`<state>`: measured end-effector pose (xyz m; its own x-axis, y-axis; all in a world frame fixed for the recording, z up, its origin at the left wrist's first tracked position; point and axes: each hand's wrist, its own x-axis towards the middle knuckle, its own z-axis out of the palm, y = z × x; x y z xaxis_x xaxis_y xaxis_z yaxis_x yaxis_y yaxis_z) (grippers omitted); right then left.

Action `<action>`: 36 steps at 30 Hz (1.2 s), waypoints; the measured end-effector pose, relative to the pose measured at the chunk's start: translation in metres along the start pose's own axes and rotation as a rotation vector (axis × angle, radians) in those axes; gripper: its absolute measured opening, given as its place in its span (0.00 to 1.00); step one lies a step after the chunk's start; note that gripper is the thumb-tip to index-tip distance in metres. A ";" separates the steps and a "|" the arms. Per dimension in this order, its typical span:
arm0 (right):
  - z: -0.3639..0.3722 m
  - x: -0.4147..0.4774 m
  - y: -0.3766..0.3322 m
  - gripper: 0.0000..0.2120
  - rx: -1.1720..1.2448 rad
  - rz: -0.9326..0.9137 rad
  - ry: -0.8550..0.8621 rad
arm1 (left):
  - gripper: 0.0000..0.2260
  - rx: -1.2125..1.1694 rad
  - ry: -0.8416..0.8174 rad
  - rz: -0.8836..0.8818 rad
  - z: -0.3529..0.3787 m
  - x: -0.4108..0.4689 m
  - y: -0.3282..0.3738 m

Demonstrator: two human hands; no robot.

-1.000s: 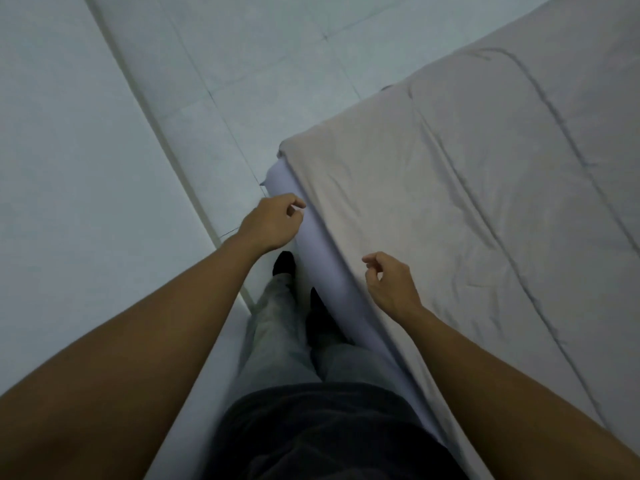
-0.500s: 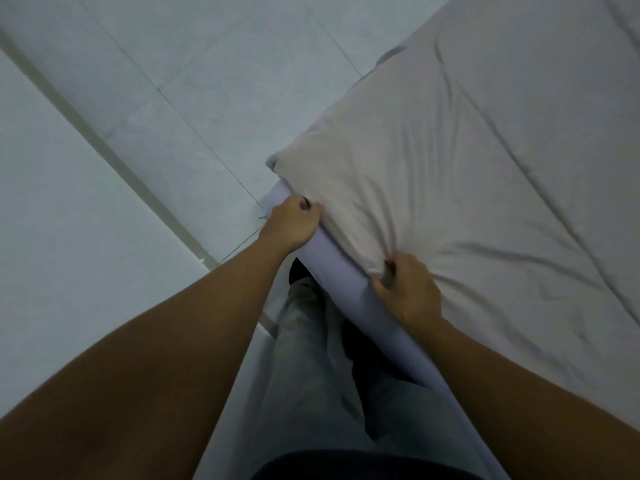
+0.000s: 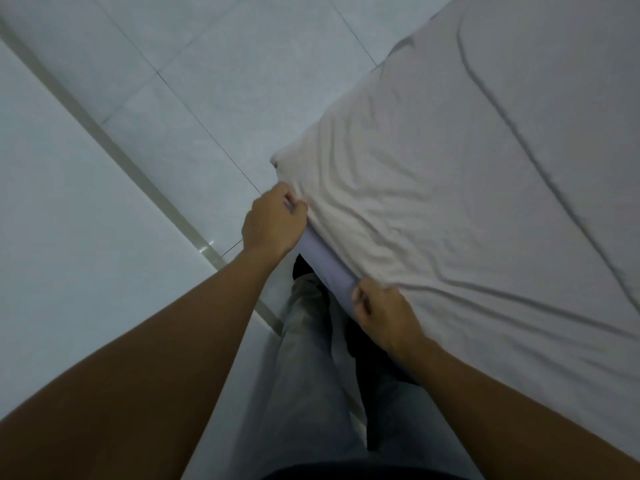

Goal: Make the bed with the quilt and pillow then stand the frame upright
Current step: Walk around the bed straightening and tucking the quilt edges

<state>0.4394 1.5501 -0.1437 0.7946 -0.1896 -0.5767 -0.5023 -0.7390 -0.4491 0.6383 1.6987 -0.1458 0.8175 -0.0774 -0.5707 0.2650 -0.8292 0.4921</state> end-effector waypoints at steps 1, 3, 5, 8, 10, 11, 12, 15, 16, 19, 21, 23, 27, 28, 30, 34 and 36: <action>0.003 -0.003 -0.002 0.02 0.011 -0.009 0.042 | 0.07 0.022 0.045 0.027 0.000 0.003 0.000; 0.001 -0.002 -0.006 0.02 0.030 -0.069 0.249 | 0.11 0.108 0.151 0.142 0.001 0.014 -0.002; -0.005 0.006 0.000 0.09 0.035 -0.129 0.426 | 0.15 0.192 0.158 0.325 0.005 0.026 -0.003; -0.014 0.025 0.020 0.20 -0.072 -0.131 0.379 | 0.30 0.325 -0.110 0.664 0.010 0.040 -0.007; -0.012 0.032 0.032 0.19 -0.141 -0.130 0.322 | 0.40 0.413 -0.290 0.748 0.010 0.043 -0.014; -0.008 0.033 0.036 0.17 -0.139 -0.133 0.316 | 0.43 0.449 -0.329 0.744 0.009 0.044 -0.017; -0.006 0.035 0.039 0.15 -0.110 -0.134 0.314 | 0.45 0.479 -0.343 0.729 0.008 0.045 -0.019; -0.008 0.035 0.037 0.11 0.011 -0.182 0.331 | 0.40 0.544 -0.347 0.716 0.005 0.046 -0.020; -0.010 0.034 0.035 0.09 0.036 -0.212 0.346 | 0.35 0.559 -0.343 0.753 0.001 0.048 -0.018; -0.013 0.027 0.027 0.07 0.061 -0.261 0.394 | 0.24 0.570 -0.337 0.867 -0.015 0.054 -0.010; -0.011 0.026 0.025 0.07 0.072 -0.275 0.365 | 0.24 0.653 -0.340 0.842 -0.021 0.054 -0.004; -0.013 0.029 0.029 0.08 0.075 -0.309 0.269 | 0.27 0.711 -0.349 0.763 -0.019 0.049 0.000; -0.045 0.040 0.034 0.09 0.159 -0.364 0.047 | 0.25 0.619 -0.267 0.680 -0.017 0.032 0.014; -0.055 0.040 0.035 0.10 0.194 -0.356 0.044 | 0.26 0.565 -0.227 0.654 -0.016 0.030 0.020; -0.066 0.038 0.041 0.11 0.212 -0.343 0.165 | 0.26 0.499 -0.159 0.591 -0.012 0.030 0.031; -0.056 0.035 0.072 0.24 -0.147 -0.163 0.399 | 0.30 0.599 -0.018 0.580 0.012 0.036 0.024; -0.042 0.029 0.081 0.32 -0.311 -0.132 0.293 | 0.33 0.600 -0.095 0.576 0.023 0.033 0.010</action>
<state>0.4359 1.4577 -0.1687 0.9306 -0.2227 -0.2905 -0.2993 -0.9199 -0.2535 0.6563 1.6750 -0.1744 0.6879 -0.6034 -0.4032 -0.5202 -0.7974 0.3058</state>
